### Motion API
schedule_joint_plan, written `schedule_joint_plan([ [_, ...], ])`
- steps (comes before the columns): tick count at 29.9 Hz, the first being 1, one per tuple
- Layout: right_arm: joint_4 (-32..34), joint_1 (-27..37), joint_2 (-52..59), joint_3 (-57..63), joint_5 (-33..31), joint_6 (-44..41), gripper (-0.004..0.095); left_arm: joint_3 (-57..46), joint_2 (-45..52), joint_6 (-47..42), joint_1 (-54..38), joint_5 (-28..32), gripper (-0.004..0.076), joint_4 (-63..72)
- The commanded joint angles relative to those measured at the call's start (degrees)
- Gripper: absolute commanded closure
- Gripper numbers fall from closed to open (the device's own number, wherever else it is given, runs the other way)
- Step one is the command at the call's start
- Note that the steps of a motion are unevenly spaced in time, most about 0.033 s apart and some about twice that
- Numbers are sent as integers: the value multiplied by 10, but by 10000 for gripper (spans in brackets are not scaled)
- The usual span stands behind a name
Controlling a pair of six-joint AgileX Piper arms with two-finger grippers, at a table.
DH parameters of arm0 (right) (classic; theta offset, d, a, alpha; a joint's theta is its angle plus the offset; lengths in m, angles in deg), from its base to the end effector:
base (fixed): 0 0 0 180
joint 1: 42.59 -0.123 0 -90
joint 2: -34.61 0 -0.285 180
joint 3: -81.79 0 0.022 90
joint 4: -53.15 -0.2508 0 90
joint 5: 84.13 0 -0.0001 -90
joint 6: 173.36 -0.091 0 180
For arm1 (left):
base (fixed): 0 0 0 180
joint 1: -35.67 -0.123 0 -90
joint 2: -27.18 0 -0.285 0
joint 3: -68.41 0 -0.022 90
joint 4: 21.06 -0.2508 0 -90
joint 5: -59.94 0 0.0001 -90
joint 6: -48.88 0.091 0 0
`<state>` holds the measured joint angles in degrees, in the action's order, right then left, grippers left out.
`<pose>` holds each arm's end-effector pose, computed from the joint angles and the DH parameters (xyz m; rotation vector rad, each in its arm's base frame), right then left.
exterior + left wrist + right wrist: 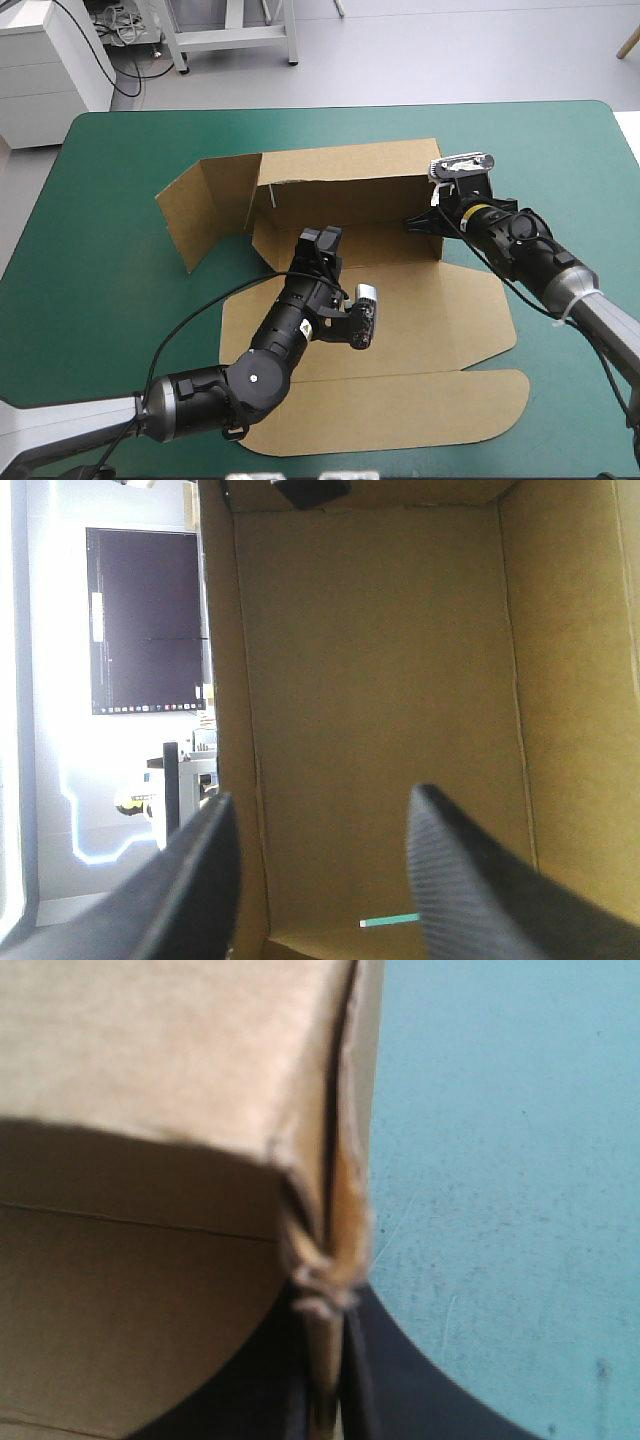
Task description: Fold the box
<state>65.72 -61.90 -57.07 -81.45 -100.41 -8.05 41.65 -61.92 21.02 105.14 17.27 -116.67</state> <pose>0.3116 0.1033 0.2981 -0.2809 2.1548 0.1529 0.1605 -0.2534 0.2946 1.5457 1.0985 0.7138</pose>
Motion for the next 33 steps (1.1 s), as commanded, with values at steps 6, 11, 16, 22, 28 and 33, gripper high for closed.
schedule_joint_plan([
  [6, 0, 4, 18, -25, 42, 3, 914, 78, 20, 115, -14, -1, 708, 188],
  [11, 0, 4, 18, -25, 42, 3, 914, 238, 18, 388, -109, -12, 708, 567],
  [16, 0, 4, 18, -25, 42, 3, 914, 424, -9, 544, -276, -140, 708, 840],
  [22, 0, 4, 18, -25, 42, 3, 914, 540, -49, 544, -533, -195, 715, 1076],
  [28, 0, 4, 18, -25, 42, 3, 914, 540, -55, 520, -787, -219, 732, 1282],
  [33, -1, 4, 18, -25, 42, 3, 914, 513, -56, 484, -957, -227, 732, 1369],
])
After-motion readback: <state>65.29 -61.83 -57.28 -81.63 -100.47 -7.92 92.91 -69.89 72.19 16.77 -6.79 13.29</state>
